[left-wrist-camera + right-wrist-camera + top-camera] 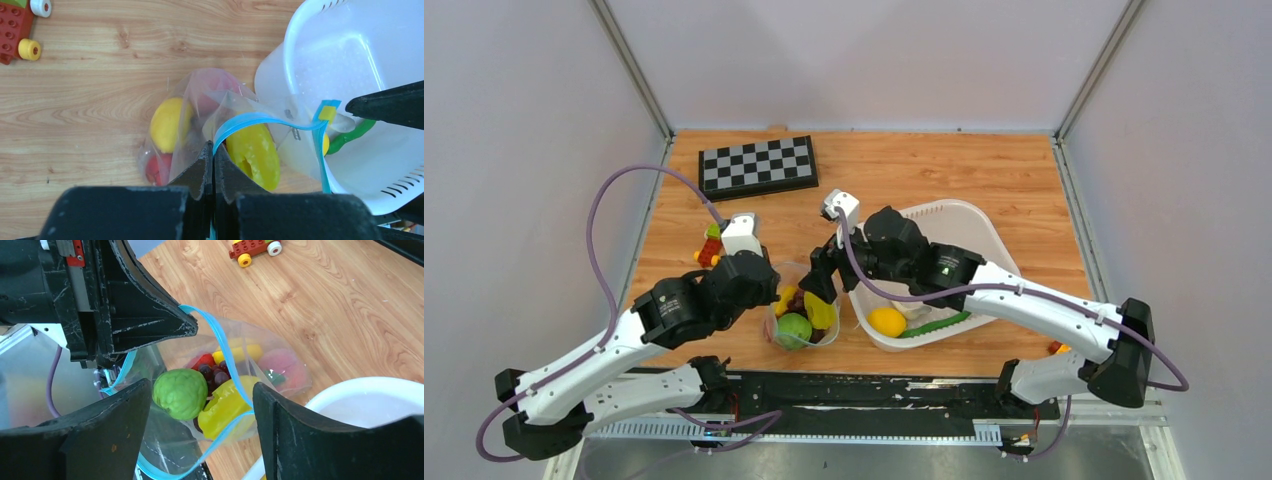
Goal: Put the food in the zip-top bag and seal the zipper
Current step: Place the fake fruit in the zipper food storage bag, then move the bin to the center of the board.
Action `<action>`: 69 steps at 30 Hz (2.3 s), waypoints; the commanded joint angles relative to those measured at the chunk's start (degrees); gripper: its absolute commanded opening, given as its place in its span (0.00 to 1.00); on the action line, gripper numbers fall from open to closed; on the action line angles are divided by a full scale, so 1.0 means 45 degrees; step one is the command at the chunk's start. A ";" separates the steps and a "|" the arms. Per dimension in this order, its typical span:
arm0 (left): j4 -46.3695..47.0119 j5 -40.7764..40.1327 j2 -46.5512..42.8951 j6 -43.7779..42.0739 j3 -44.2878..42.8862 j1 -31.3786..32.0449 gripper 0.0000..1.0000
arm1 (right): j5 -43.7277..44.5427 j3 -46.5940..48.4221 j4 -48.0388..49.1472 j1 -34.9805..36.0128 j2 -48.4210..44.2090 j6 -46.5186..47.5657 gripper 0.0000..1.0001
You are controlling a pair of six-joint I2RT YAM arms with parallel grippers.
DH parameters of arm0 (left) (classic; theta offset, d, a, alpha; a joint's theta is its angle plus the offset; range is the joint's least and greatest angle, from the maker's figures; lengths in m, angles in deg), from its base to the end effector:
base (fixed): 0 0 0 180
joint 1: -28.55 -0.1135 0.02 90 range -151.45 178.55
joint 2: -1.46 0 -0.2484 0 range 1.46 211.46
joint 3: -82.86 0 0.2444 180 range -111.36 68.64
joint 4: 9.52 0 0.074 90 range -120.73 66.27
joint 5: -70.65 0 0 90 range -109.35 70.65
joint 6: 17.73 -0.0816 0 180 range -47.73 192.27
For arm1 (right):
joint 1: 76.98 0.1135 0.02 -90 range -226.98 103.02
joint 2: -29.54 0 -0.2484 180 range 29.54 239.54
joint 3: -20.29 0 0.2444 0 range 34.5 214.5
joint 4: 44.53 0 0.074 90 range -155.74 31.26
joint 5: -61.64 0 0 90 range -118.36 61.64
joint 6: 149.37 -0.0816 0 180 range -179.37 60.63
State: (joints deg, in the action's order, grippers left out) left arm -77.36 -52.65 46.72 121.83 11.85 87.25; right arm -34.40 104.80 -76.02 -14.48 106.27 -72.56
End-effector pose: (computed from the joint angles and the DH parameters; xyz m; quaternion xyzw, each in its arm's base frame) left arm 0.1270 -0.1227 0.3008 -0.0462 0.8820 -0.1618 0.4401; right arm 0.1527 0.3119 0.3260 -0.3750 0.7479 0.3698 0.4041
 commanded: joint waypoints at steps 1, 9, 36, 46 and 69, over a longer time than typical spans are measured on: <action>0.0520 -0.0434 -0.0024 -0.0120 -0.0284 -0.0082 0.00 | 0.0935 -0.0152 0.0230 0.0076 -0.1068 -0.0044 0.75; 0.0457 -0.0341 0.0011 -0.0168 -0.0147 -0.0092 0.00 | 0.5666 -0.1115 -0.3875 -0.0954 -0.2248 -0.1746 0.68; 0.0624 -0.0818 0.0208 -0.0765 0.0090 -0.0118 0.00 | 0.2111 -0.1992 -0.2612 -0.8806 0.0656 0.0229 0.73; -0.0275 -0.1795 -0.0118 -0.0952 -0.0177 -0.0362 0.00 | -0.1557 0.5478 -0.1239 -0.9066 0.8109 0.5396 0.77; -0.0280 -0.1697 -0.0637 -0.1507 -0.0205 -0.0710 0.01 | -0.3513 0.1233 -0.5215 -0.9272 0.2924 0.3188 0.78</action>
State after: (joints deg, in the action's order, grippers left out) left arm -79.63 -59.49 45.28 114.92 12.20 84.34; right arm -52.44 109.44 -96.06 -55.59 118.05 -46.46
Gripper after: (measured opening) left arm 0.010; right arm 0.783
